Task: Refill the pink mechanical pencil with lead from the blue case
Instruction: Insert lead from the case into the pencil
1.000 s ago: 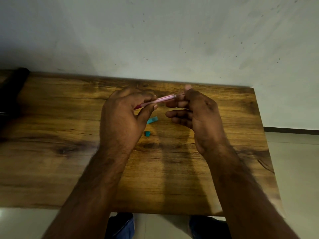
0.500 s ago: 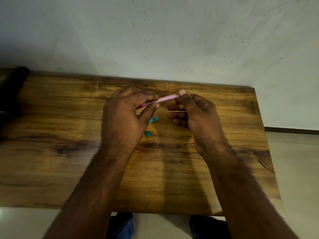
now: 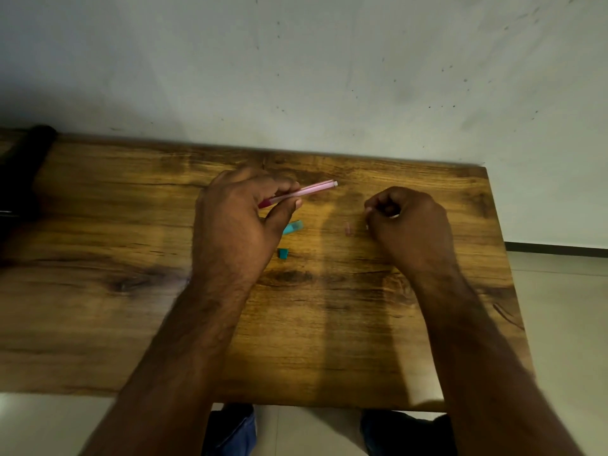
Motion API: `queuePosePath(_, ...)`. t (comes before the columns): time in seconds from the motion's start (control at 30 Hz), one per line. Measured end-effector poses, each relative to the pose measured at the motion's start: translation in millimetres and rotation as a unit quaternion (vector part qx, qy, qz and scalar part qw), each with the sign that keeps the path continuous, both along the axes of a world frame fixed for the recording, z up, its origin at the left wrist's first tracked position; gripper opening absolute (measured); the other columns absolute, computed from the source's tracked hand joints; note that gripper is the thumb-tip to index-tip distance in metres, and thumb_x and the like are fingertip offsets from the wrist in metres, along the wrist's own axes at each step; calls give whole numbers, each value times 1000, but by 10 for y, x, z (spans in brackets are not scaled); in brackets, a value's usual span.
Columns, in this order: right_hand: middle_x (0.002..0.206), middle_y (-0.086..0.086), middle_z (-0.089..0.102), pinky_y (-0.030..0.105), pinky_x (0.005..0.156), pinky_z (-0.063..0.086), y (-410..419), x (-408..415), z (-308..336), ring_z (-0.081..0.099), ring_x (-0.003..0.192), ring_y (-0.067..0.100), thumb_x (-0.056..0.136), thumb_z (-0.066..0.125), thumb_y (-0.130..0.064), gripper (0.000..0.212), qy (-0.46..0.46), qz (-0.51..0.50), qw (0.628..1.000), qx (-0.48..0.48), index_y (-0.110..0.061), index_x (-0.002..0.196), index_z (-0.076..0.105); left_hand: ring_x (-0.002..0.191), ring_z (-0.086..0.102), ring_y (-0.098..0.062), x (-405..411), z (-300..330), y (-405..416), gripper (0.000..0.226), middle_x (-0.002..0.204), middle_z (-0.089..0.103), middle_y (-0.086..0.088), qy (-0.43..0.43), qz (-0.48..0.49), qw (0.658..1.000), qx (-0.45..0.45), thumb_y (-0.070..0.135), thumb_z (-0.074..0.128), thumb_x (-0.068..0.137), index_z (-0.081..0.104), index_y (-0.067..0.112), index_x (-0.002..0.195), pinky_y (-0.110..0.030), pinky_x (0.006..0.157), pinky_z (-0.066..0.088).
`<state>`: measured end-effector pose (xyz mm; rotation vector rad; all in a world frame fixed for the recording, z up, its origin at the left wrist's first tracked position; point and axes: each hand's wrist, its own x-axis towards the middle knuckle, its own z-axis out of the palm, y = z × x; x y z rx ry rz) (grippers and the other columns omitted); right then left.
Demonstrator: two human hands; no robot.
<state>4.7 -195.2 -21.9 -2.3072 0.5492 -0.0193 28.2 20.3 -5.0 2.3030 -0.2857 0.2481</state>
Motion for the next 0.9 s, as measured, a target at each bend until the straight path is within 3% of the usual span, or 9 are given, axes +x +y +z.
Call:
queuePosePath(0.07, 85, -14, 67, 20, 60, 39, 9, -8, 4, 63, 82, 12, 91, 68, -19, 14, 23, 20, 999, -45, -28, 95, 77, 91, 65, -18, 1, 0, 2, 24, 97, 67, 14, 0, 4, 1000, 3, 28, 78, 88, 80, 22, 111, -44, 79, 57)
queuePosePath(0.2, 98, -4, 76, 26, 71, 45, 15, -19, 51, 69, 90, 20, 91, 68, -20, 16, 48, 29, 994, -89, -28, 100, 78, 92, 66, -18, 3, -4, 12, 24, 100, 73, 8, 0, 5, 1000, 3, 28, 78, 88, 80, 21, 111, -44, 81, 57)
queuePosePath(0.33, 96, 0, 77, 31, 73, 56, 78, -40, 48, 71, 88, 25, 89, 66, -18, 17, 36, 41, 992, -115, -27, 99, 77, 93, 66, -19, 3, -7, 7, 24, 99, 73, 9, 6, 6, 1000, 2, 29, 78, 88, 81, 21, 111, -46, 82, 56)
queuePosePath(0.47, 80, -8, 71, 28, 67, 44, 126, -44, 5, 67, 79, 20, 81, 74, -25, 13, 20, 50, 992, -112, -25, 94, 71, 92, 66, -19, 0, -11, 9, 23, 99, 75, 7, 4, 1, 1000, 1, 28, 79, 88, 81, 20, 110, -46, 81, 56)
queuePosePath(0.57, 73, -6, 73, 33, 68, 56, 126, -5, 41, 74, 73, 18, 77, 78, -13, 18, -28, -15, 995, 96, -22, 91, 70, 92, 66, -19, 8, -10, 22, 23, 99, 75, 6, 5, 4, 1000, 0, 29, 79, 88, 81, 21, 109, -46, 81, 56)
queuePosePath(0.63, 74, 1, 72, 38, 66, 62, 124, 8, 95, 75, 71, 24, 83, 72, 3, 20, -88, -56, 946, 308, -12, 96, 67, 93, 66, -18, 10, -13, 22, 23, 100, 76, 6, 5, 3, 1000, 0, 29, 79, 87, 81, 21, 109, -45, 82, 56)
queuePosePath(0.7, 74, 3, 72, 30, 67, 62, 138, 17, 141, 75, 75, 25, 88, 69, 9, 24, -105, -73, 881, 456, -10, 100, 63, 94, 66, -18, 7, -21, 12, 23, 101, 76, 6, 5, -2, 1000, 0, 29, 79, 87, 81, 22, 109, -45, 82, 56)
queuePosePath(0.8, 78, 4, 73, 26, 72, 61, 177, 21, 174, 76, 80, 20, 91, 67, 7, 24, -103, -86, 821, 555, -13, 100, 59, 95, 67, -16, 10, -37, -1, 22, 102, 76, 7, 4, -11, 1000, -6, 28, 80, 87, 81, 24, 109, -45, 83, 57)
queuePosePath(0.9, 80, 0, 71, 24, 65, 57, 218, 16, 170, 69, 75, 14, 91, 66, 3, 23, -98, -99, 798, 587, -17, 98, 59, 95, 67, -15, 15, -52, -13, 23, 102, 76, 8, 0, -18, 1000, -7, 29, 81, 86, 81, 24, 109, -44, 84, 57)
